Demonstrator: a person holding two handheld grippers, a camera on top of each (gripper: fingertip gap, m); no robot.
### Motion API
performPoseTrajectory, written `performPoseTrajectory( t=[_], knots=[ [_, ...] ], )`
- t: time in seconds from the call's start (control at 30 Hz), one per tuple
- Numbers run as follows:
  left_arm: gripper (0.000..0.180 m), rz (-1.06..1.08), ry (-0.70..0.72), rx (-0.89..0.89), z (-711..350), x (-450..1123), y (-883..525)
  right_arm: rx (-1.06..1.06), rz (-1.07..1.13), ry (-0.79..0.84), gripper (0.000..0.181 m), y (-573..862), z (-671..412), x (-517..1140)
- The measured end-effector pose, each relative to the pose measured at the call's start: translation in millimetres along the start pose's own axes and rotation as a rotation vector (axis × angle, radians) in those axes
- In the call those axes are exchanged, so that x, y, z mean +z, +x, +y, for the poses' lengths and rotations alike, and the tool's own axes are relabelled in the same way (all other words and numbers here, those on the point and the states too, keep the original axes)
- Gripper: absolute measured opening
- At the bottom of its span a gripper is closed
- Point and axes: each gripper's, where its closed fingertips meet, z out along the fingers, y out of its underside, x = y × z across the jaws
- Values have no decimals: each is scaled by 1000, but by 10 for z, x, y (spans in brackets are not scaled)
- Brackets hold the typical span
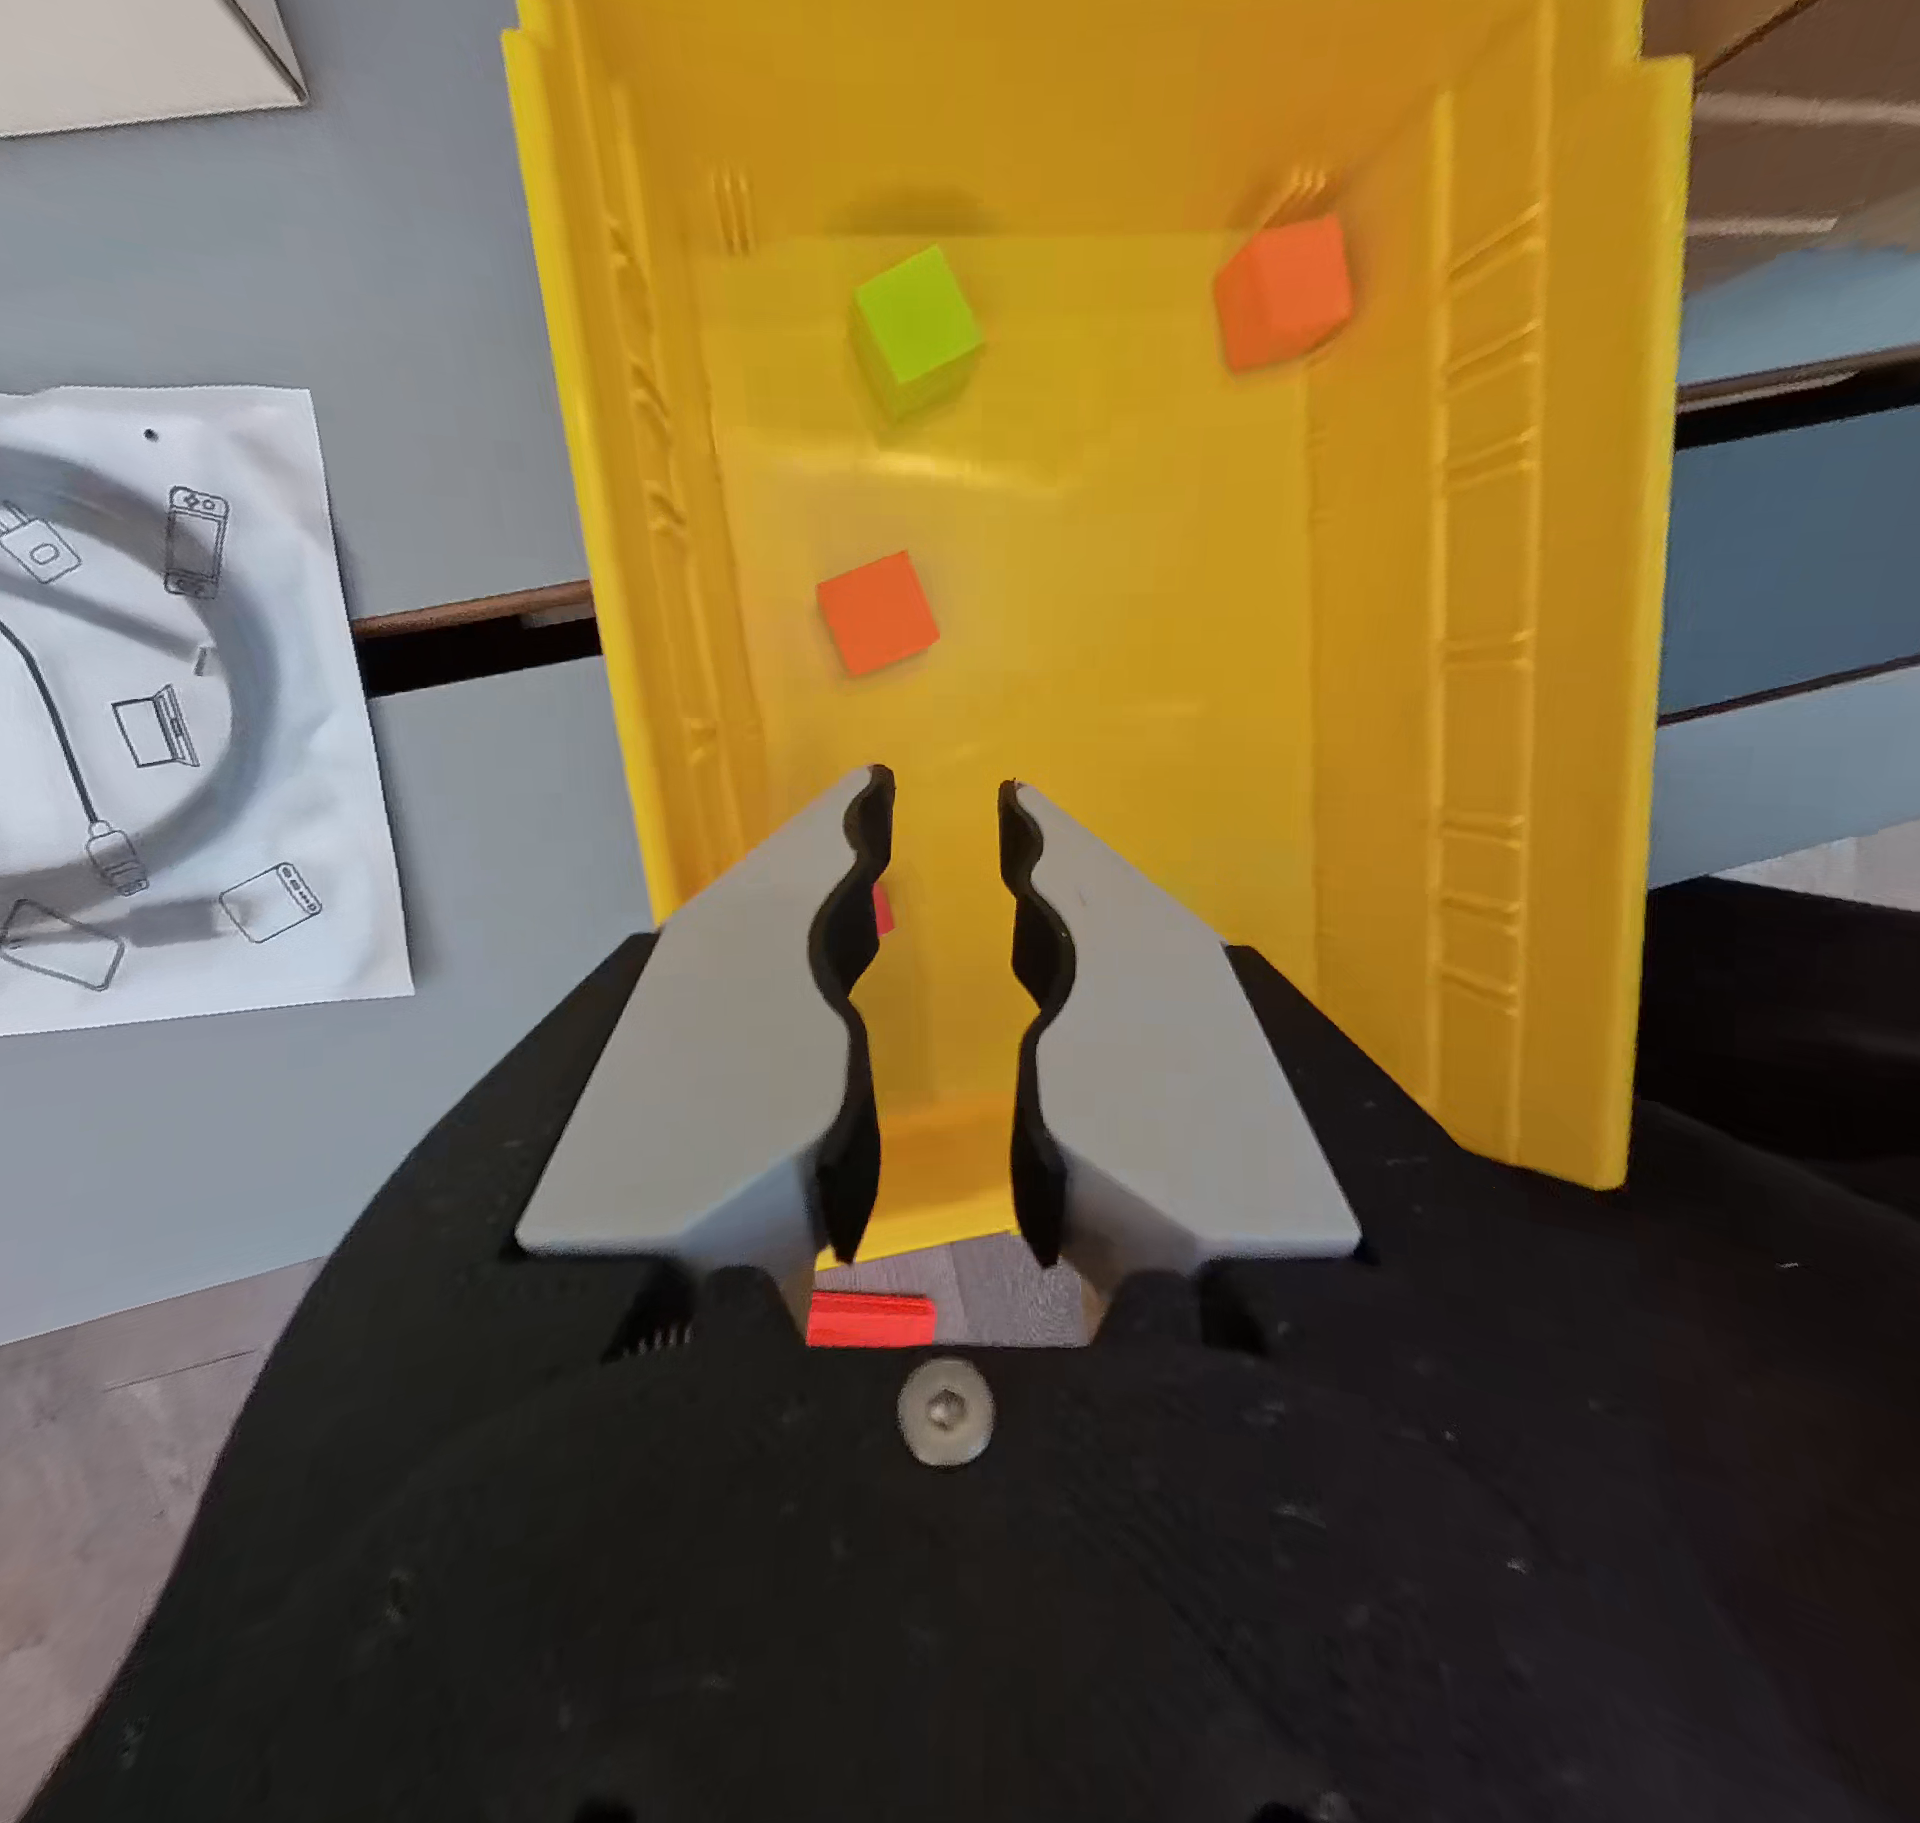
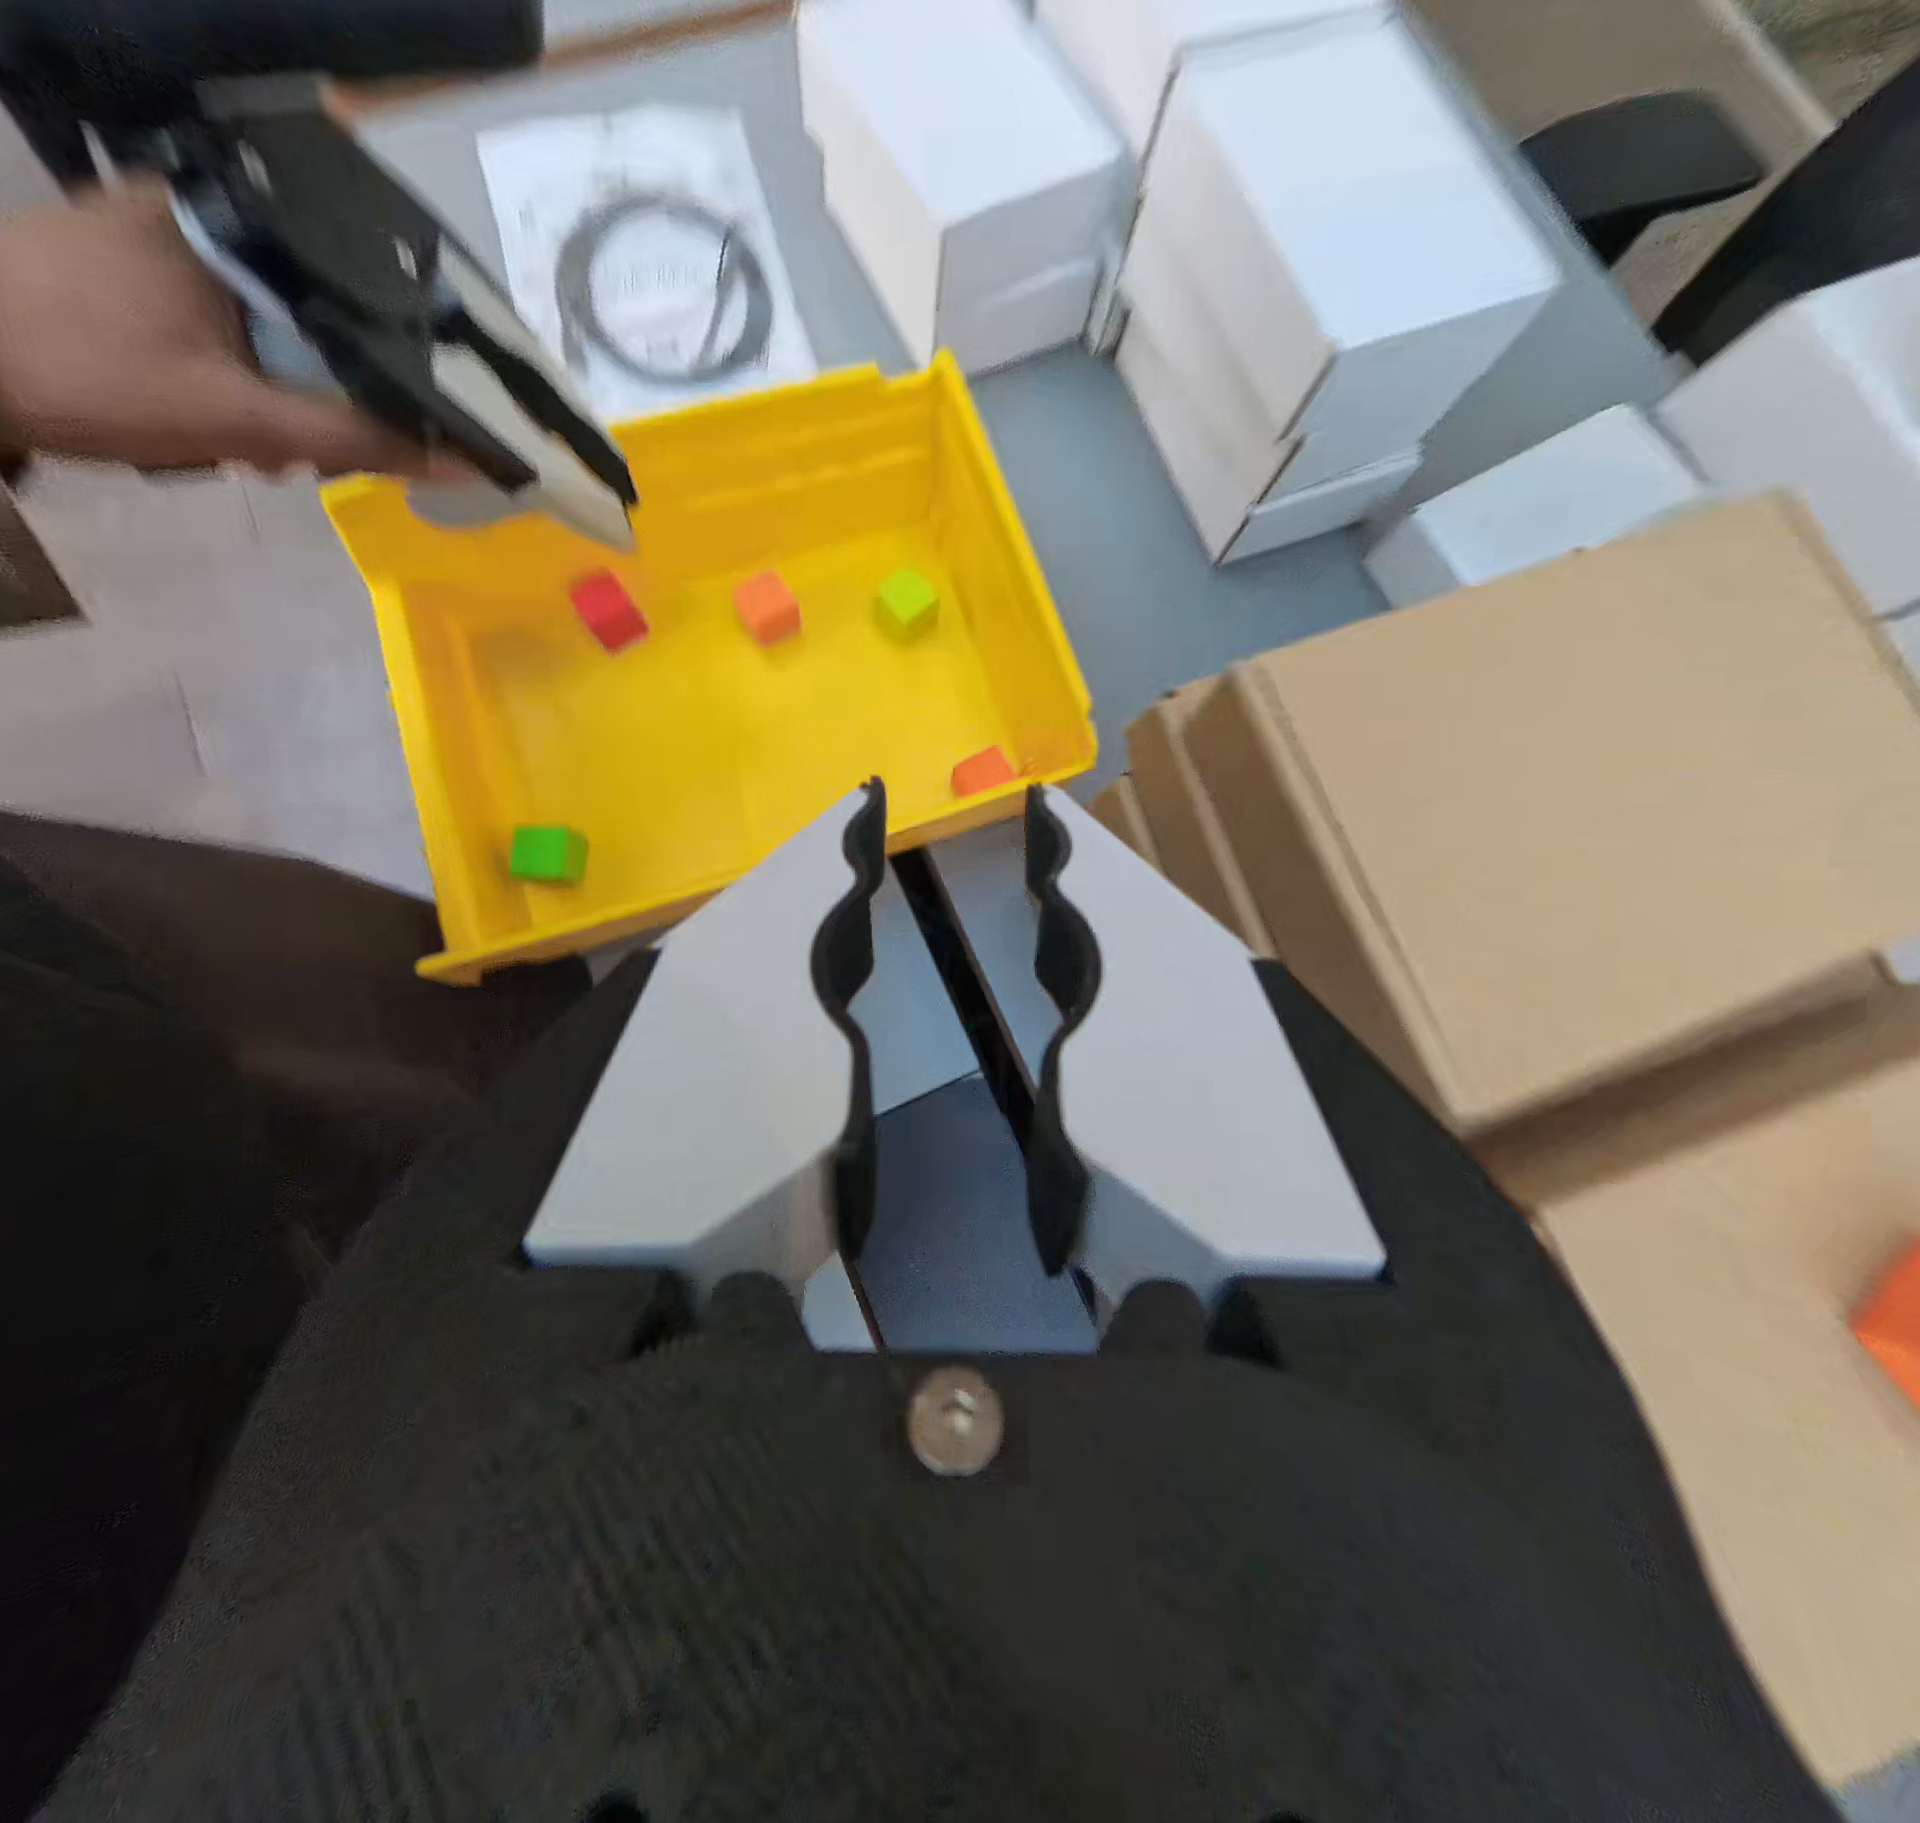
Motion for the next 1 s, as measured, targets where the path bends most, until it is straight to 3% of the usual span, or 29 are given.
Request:
performPoseTrajectory(
  t=[0.07,0.2,0.53,0.6,0.67,0.7,0.77,0.9,1.0],
  knots=[
    [20,12,-7,40,43,11,-64,-117,-14,-129,24,-283,126,387],
    [29,-3,-50,170,-164,245,-51,-89,-97,-132,21,-702,16,751],
    [53,6,-497,732,-123,770,-155,47,-63,-183,19,-802,82,762],
    [52,-48,-561,880,-41,868,-243,71,-65,-189,20,-821,130,766],
    [25,-102,-620,1008,34,912,-320,94,-85,-206,23,-864,207,816],
    [24,-115,-603,1049,2,884,-314,102,-105,-227,25,-905,271,859],
    [24,-31,-506,922,-128,690,-144,90,-154,-270,26,-1024,395,968],
    [23,258,-212,456,-546,-80,130,13,-306,-373,29,-1426,621,1317],
    [23,334,-68,255,-626,-528,-6,14,-489,-500,23,-1809,814,1559]
  ],
)
